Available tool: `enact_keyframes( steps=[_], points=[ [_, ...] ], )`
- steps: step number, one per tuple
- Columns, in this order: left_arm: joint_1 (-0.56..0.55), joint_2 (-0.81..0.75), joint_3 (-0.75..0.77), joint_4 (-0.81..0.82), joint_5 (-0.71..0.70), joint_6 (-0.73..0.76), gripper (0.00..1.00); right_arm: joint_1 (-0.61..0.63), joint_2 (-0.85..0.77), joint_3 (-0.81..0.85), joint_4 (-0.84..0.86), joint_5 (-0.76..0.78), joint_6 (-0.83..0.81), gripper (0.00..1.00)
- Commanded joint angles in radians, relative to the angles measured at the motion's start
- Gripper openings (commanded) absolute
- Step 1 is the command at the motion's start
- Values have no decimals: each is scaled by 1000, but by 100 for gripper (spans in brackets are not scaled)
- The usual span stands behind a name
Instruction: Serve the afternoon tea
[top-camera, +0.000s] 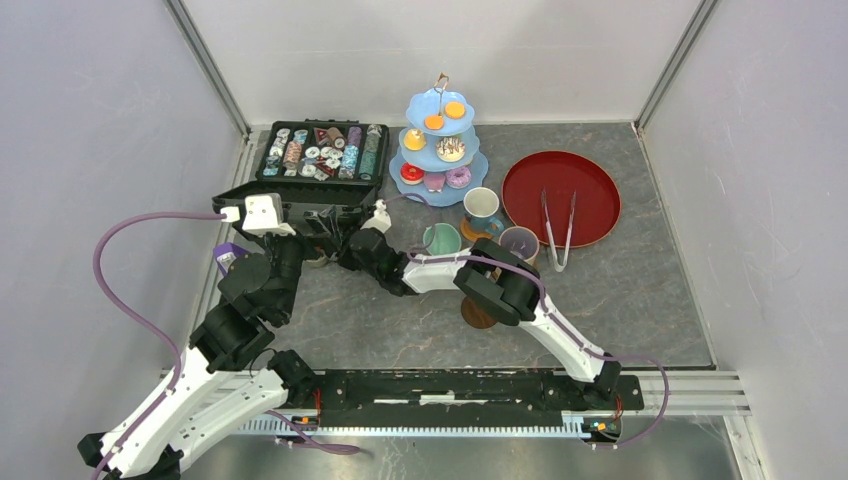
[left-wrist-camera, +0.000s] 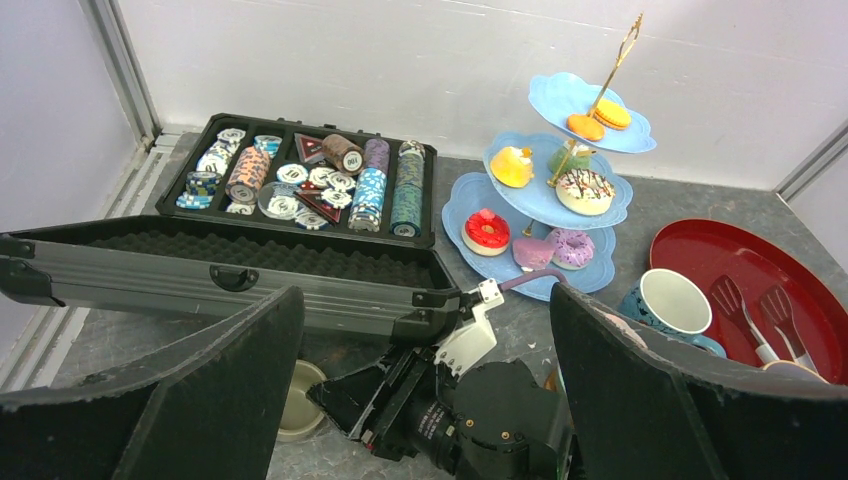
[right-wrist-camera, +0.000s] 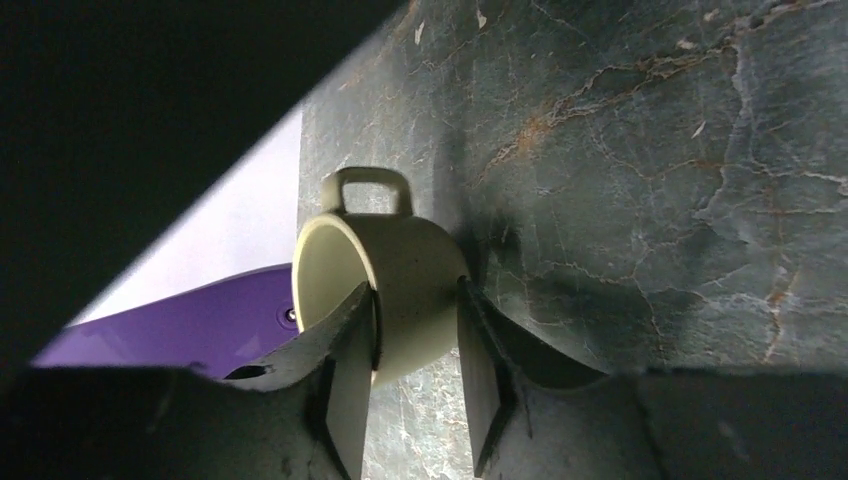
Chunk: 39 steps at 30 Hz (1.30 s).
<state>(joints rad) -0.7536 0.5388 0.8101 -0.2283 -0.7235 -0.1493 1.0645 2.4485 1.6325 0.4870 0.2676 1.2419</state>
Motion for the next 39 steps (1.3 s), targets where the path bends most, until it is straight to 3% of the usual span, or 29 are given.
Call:
enact_keyframes(
  steps=[1,6,9,15,22,25,29,35,39],
  points=[
    [5,6,-6,49,8,40,98,-4,-54,-18,-128,23,-74,36],
    [5,14,-5,46,19,37,98,-5,-106,-52,-119,24,-184,21],
    [5,20,-2,42,26,34,98,-4,-147,-91,-81,19,-270,17],
    [5,18,-3,40,26,33,98,-4,-308,-289,102,-60,-487,11],
    [5,20,4,33,36,22,98,-5,-575,-537,109,-259,-726,2],
    [5,25,9,29,47,13,98,-3,-683,-632,15,-382,-833,3],
    [5,35,17,25,59,6,98,-2,-847,-741,-230,-400,-948,3],
    [5,49,26,23,71,5,98,-1,-1084,-840,-606,-169,-1058,0],
    [5,60,30,23,82,4,99,-2,-1226,-899,-762,23,-1020,0]
  ],
)
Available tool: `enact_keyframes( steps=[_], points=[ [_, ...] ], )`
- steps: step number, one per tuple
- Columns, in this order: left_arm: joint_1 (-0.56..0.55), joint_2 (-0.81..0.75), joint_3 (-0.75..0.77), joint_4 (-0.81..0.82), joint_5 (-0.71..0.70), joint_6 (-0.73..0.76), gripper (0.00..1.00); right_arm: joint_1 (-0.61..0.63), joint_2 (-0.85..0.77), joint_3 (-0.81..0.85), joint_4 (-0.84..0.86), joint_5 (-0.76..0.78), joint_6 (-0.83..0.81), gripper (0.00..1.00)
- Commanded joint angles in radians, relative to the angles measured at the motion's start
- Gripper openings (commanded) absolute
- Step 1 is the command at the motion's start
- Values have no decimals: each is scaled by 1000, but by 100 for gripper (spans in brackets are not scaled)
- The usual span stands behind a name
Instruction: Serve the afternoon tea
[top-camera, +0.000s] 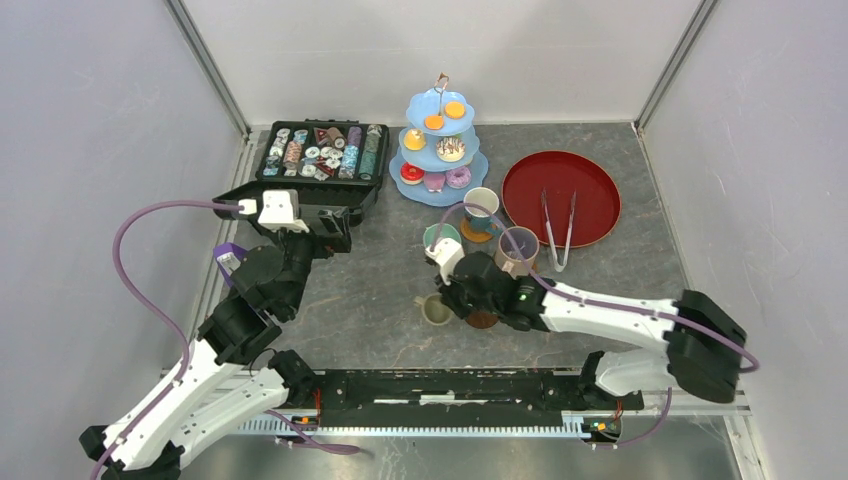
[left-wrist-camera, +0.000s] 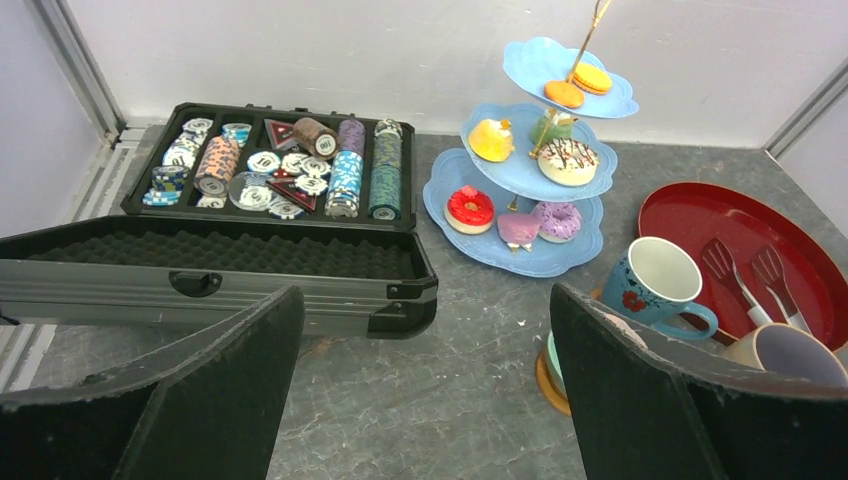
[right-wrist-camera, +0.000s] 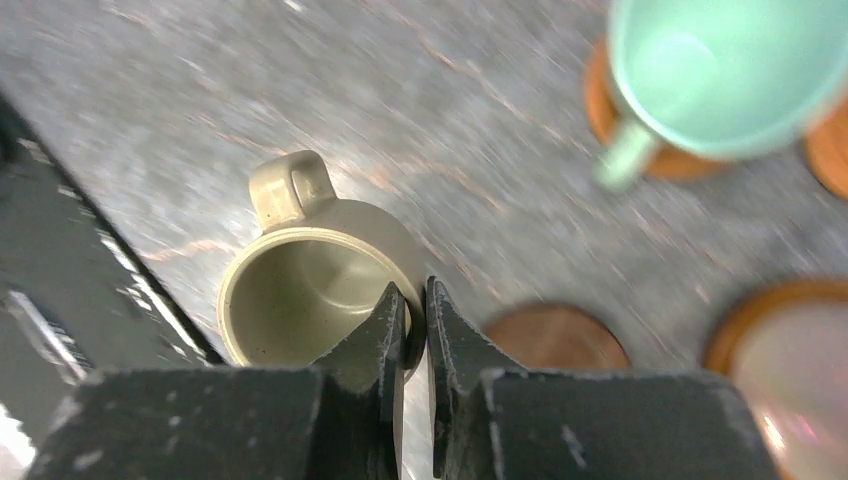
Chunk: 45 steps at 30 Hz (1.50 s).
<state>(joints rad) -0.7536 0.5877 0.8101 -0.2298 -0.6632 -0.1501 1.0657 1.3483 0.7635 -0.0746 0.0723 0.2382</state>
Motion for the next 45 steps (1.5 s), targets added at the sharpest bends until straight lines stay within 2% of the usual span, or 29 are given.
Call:
enact_keyframes(
  steps=[1,5,10,26,34,45],
  points=[
    [5,15,31,23,23,4,99,-5,-147,-42,-233,263,7,0],
    [5,27,35,21,29,2,99,-7,-192,-65,-301,351,103,0],
    [5,32,37,21,30,2,99,-22,-166,-55,-360,431,185,0],
    [5,35,38,18,31,4,99,-39,-80,-44,-333,418,186,1],
    [5,43,41,17,37,0,99,-39,-94,-35,-359,384,182,25],
    [5,61,72,0,35,0,99,-39,-195,52,-442,355,149,48]
  ],
)
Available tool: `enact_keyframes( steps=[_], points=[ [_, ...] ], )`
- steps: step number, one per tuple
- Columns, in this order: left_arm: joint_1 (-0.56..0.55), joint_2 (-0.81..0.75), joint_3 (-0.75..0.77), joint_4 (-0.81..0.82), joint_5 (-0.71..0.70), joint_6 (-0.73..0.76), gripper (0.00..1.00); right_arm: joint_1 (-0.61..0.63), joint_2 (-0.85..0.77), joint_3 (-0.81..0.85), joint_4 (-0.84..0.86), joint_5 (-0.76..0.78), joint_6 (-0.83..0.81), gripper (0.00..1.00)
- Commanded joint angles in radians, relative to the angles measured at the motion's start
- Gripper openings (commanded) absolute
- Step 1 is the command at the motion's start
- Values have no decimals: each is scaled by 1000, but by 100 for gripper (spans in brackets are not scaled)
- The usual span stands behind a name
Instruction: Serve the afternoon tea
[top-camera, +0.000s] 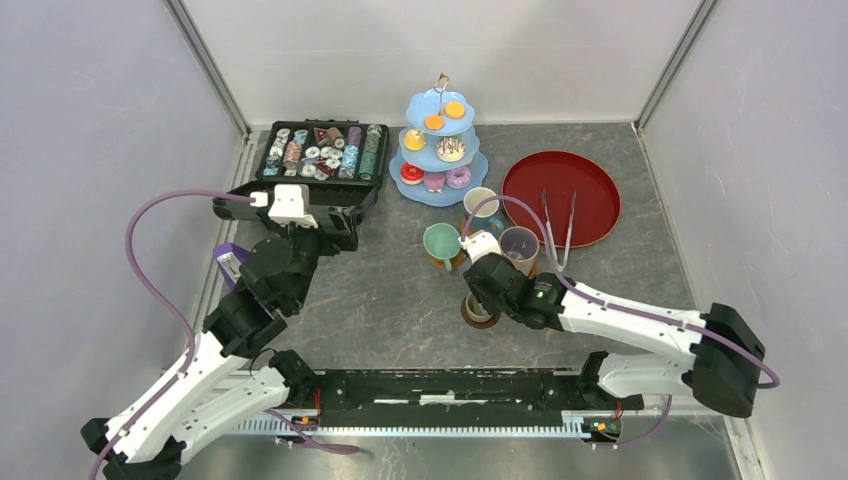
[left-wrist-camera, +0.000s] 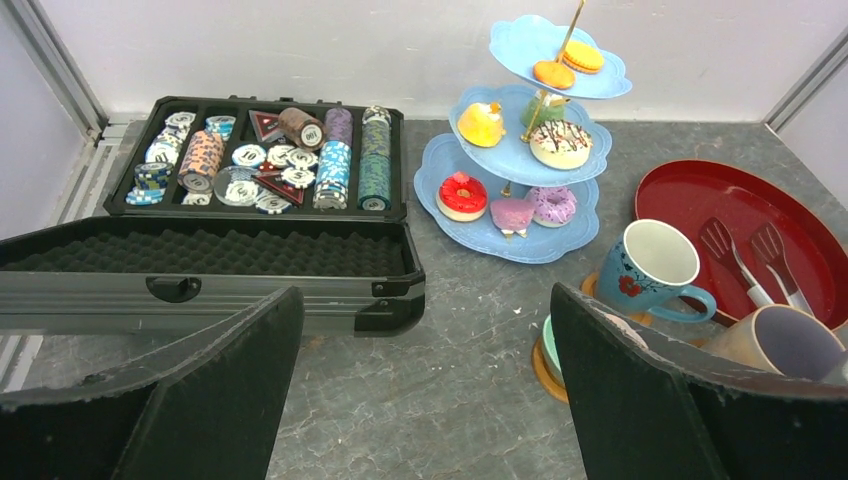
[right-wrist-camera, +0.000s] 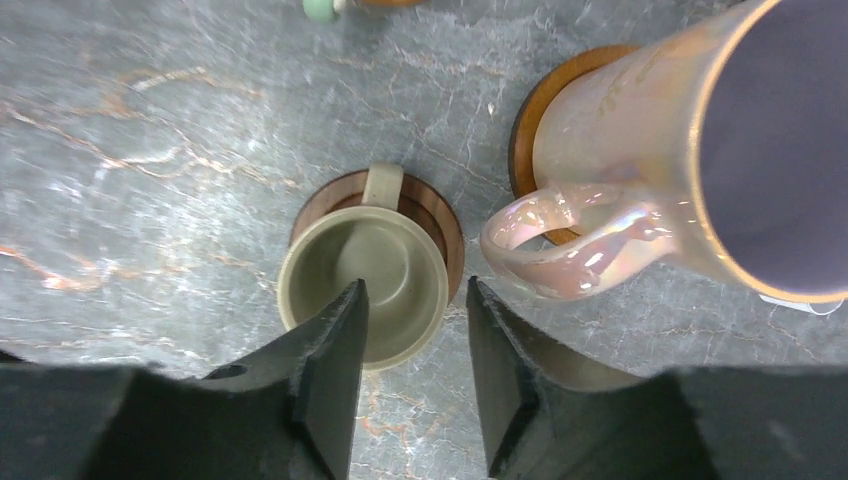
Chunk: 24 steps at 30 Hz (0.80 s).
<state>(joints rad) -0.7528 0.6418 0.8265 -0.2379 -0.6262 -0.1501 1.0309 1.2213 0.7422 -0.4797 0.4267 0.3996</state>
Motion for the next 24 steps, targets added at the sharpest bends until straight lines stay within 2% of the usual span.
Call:
enact_keyframes(
  steps=[1,6,14,19,24],
  points=[
    [4,9,64,4,-4,0,99,-5,-84,82,-52,5,-18,52],
    [4,23,125,-26,-2,-3,100,-5,-202,166,-93,31,-72,74],
    [4,79,312,-78,66,43,100,-5,-341,397,-117,204,-268,98],
    [4,94,431,-102,105,80,100,-5,-401,491,-47,266,-430,98],
    [4,94,526,-110,121,98,100,-5,-490,508,71,287,-547,98]
  ],
)
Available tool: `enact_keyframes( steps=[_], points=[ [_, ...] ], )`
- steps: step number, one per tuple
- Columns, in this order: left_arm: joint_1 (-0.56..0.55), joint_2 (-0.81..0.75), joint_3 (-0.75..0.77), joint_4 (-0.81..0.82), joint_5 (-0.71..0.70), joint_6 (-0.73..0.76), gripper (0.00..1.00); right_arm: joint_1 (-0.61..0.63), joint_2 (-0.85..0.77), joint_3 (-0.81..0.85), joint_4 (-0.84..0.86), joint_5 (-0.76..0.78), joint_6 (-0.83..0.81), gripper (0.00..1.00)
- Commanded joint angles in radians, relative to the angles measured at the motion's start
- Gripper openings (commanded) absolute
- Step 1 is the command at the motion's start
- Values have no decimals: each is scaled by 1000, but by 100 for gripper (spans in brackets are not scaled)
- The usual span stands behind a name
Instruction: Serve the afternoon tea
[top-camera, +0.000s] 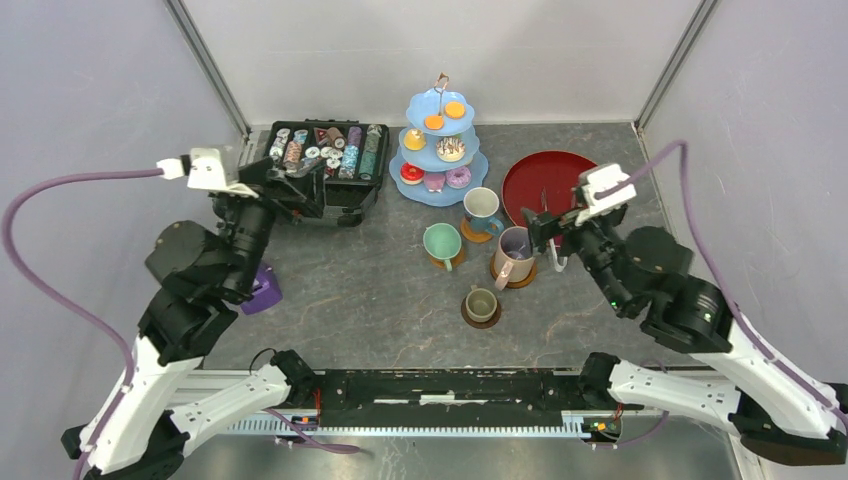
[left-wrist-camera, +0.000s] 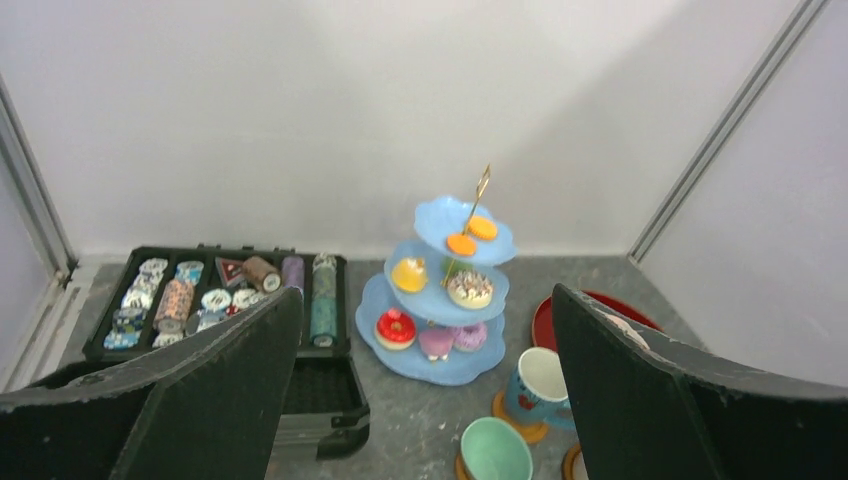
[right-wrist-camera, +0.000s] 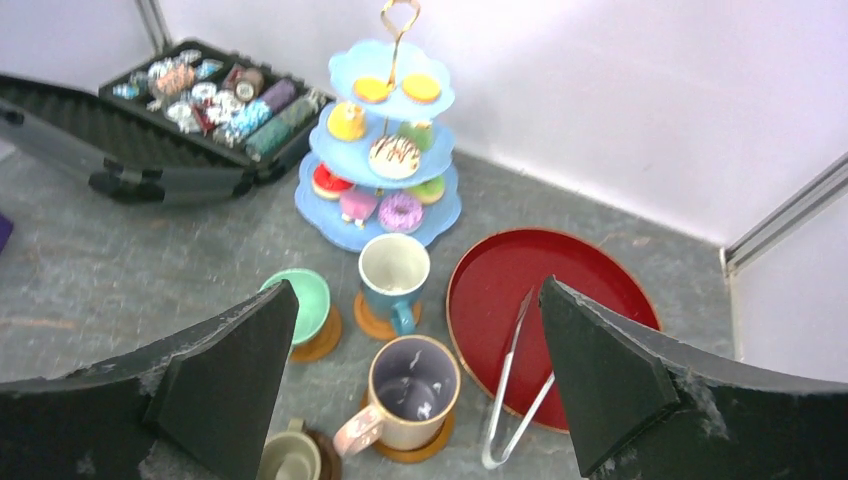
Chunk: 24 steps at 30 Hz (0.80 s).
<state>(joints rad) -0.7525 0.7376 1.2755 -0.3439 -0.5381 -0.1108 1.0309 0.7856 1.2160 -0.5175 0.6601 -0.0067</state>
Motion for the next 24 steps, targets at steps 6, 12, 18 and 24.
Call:
enact_keyframes(
  steps=[6,12,18,24],
  points=[
    [4,-2,147,14,28,72,100,-4,-183,-15,247,31,-217,98],
    [4,-20,185,61,27,72,100,-5,-269,-30,339,8,-268,98],
    [4,-42,188,110,23,65,100,-5,-329,-60,426,-31,-312,98],
    [4,-34,180,136,18,65,100,-5,-334,-89,464,2,-340,98]
  ],
)
